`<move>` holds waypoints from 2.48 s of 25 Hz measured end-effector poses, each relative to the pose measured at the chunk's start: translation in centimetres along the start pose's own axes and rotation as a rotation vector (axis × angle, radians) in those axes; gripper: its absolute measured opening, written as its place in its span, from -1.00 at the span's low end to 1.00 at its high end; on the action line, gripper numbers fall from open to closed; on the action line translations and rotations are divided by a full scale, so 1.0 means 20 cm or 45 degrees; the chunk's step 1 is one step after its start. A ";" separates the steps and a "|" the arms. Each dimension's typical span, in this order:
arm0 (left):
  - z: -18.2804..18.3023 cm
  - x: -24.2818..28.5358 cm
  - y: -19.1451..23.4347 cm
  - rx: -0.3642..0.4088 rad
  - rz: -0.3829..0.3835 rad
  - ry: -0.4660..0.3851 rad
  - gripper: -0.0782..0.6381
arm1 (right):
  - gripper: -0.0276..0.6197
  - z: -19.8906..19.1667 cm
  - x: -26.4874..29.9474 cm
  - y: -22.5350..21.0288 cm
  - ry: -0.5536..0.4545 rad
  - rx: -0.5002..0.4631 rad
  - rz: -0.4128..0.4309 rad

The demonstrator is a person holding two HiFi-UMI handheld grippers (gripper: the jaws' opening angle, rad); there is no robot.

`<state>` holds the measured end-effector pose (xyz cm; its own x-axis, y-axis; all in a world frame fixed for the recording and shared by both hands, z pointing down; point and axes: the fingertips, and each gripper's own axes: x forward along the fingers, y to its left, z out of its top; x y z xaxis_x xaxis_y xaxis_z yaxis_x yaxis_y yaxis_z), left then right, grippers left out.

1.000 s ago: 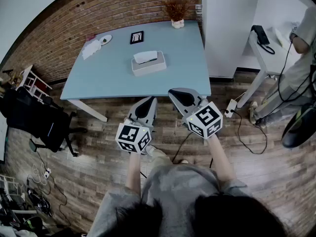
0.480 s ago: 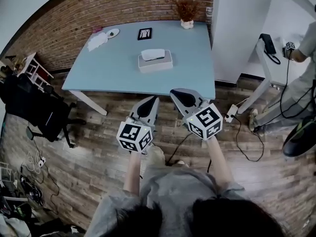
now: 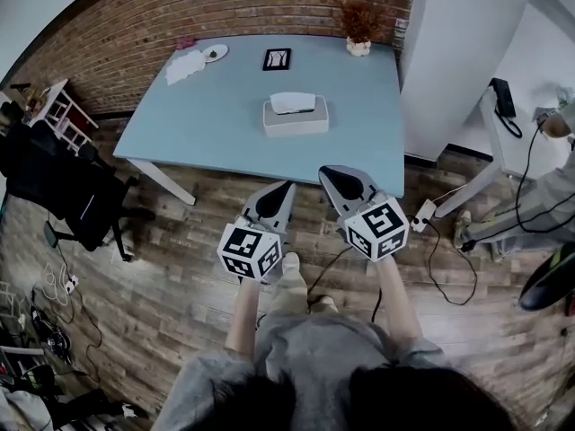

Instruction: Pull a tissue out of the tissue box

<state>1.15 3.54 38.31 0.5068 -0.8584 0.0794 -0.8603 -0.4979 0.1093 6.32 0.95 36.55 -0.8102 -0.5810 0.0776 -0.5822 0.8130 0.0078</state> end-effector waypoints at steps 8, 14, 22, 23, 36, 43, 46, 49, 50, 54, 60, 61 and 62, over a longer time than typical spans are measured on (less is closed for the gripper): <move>0.02 0.19 0.20 0.005 -0.041 0.033 -0.77 | -0.92 -0.02 0.22 -0.16 0.026 0.008 -0.026; 0.01 0.31 0.36 -0.005 -0.047 0.059 -0.77 | -0.92 -0.03 0.38 -0.27 0.046 0.020 -0.029; 0.03 0.44 0.54 -0.018 -0.061 0.064 -0.77 | -0.92 -0.04 0.57 -0.39 0.068 0.038 -0.050; 0.03 0.45 0.56 -0.021 -0.063 0.065 -0.77 | -0.92 -0.05 0.59 -0.40 0.075 0.039 -0.051; 0.02 0.62 0.86 -0.042 -0.151 0.094 -0.77 | -0.91 -0.09 0.89 -0.55 0.118 0.055 -0.140; -0.02 0.67 0.96 -0.037 -0.201 0.121 -0.77 | -0.91 -0.12 0.98 -0.58 0.131 0.060 -0.194; -0.04 0.68 0.99 -0.047 -0.203 0.123 -0.77 | -0.91 -0.15 0.99 -0.58 0.146 0.070 -0.197; -0.05 0.69 1.02 -0.062 -0.195 0.121 -0.77 | -0.91 -0.16 1.01 -0.59 0.166 0.063 -0.190; -0.05 0.69 1.02 -0.068 -0.192 0.119 -0.77 | -0.91 -0.17 1.02 -0.60 0.171 0.059 -0.186; -0.06 0.73 1.05 -0.087 -0.182 0.122 -0.77 | -0.91 -0.18 1.06 -0.66 0.200 0.039 -0.161; -0.08 0.82 1.16 -0.105 -0.164 0.152 -0.77 | -0.91 -0.21 1.21 -0.76 0.270 0.004 -0.115; -0.10 0.83 1.18 -0.116 -0.157 0.159 -0.77 | -0.91 -0.22 1.23 -0.77 0.281 0.001 -0.109; -0.11 0.85 1.20 -0.129 -0.149 0.167 -0.77 | -0.91 -0.22 1.25 -0.79 0.293 -0.001 -0.103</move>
<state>-10.73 -22.69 44.45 0.6115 -0.7687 0.1877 -0.7886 -0.5727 0.2239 -4.49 -26.32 42.80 -0.7240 -0.6204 0.3015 -0.6446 0.7641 0.0244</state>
